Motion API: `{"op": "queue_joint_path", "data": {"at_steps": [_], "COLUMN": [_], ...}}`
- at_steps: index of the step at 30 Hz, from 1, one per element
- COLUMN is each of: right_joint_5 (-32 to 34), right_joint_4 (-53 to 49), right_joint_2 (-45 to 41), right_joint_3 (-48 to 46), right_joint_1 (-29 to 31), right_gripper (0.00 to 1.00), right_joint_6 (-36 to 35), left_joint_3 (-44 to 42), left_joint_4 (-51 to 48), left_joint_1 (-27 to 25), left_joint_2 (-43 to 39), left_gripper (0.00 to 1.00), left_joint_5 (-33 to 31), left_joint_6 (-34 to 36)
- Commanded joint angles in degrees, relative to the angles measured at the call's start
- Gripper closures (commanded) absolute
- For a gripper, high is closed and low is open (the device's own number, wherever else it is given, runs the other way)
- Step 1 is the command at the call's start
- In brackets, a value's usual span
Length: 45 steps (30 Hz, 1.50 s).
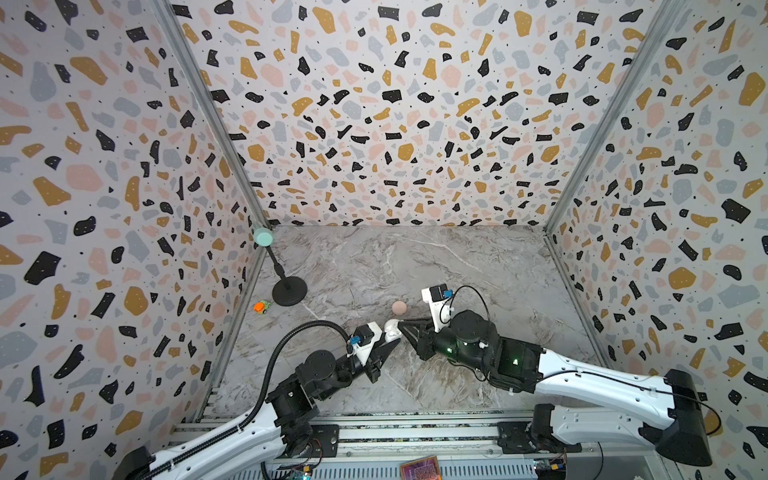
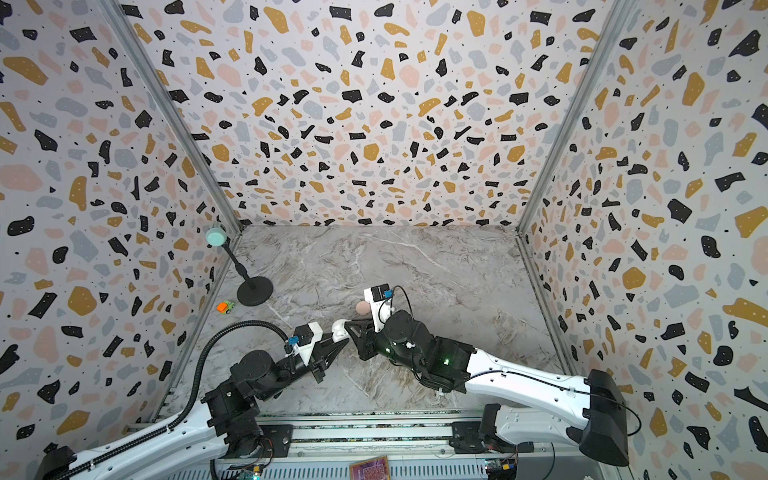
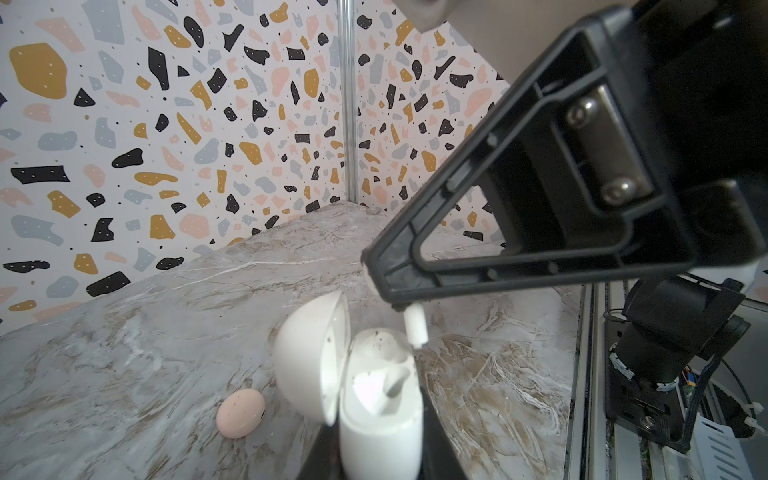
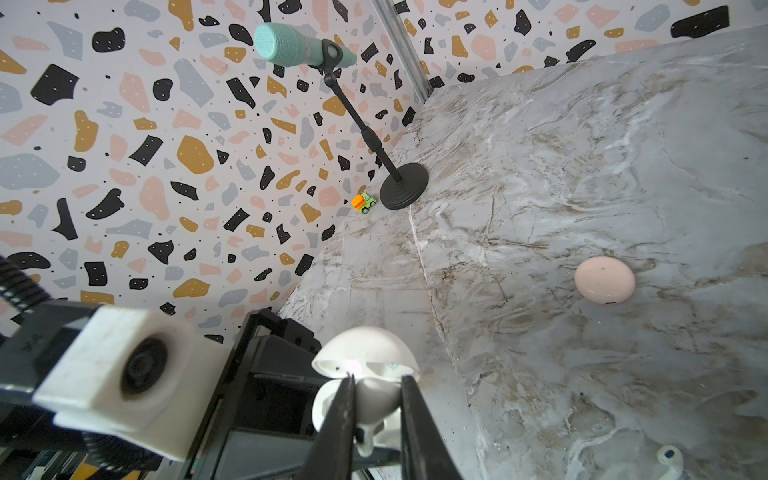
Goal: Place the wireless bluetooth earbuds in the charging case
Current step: 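Carry the earbud toward the open white case held by the left gripper, then lower the earbud stem into a slot of the white case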
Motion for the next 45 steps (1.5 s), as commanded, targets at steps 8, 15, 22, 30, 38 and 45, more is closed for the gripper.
{"op": "queue_joint_path", "data": {"at_steps": [8, 15, 22, 30, 38, 45], "right_joint_5": [1.48, 1.49, 1.40, 1.48, 2.57, 3.61], "right_joint_4": [1.81, 1.92, 2.75, 2.85, 2.53, 2.42], "right_joint_2": [1.31, 1.32, 1.51, 2.09, 1.35, 1.31], "right_joint_3": [2.65, 2.45, 1.84, 1.54, 0.11, -0.18], "right_joint_1": [0.77, 0.86, 1.06, 1.86, 2.48, 2.48], "right_gripper": [0.80, 0.80, 0.80, 0.81, 0.81, 0.81], "right_joint_6": [-0.91, -0.91, -0.82, -1.36, -1.18, -1.53], "left_joint_3": [-0.68, -0.77, -0.77, -0.82, -0.94, -0.94], "left_joint_4": [2.54, 2.55, 2.55, 2.44, 2.37, 2.37], "left_joint_1": [0.29, 0.25, 0.30, 0.28, 0.30, 0.29], "left_joint_2": [-0.96, -1.22, -1.22, -1.40, -1.99, -2.10], "left_gripper": [1.00, 1.00, 1.00, 1.00, 1.00, 1.00], "left_joint_5": [0.36, 0.17, 0.26, -0.01, -0.36, -0.09], "left_joint_6": [0.35, 0.42, 0.43, 0.46, 0.57, 0.58]}}
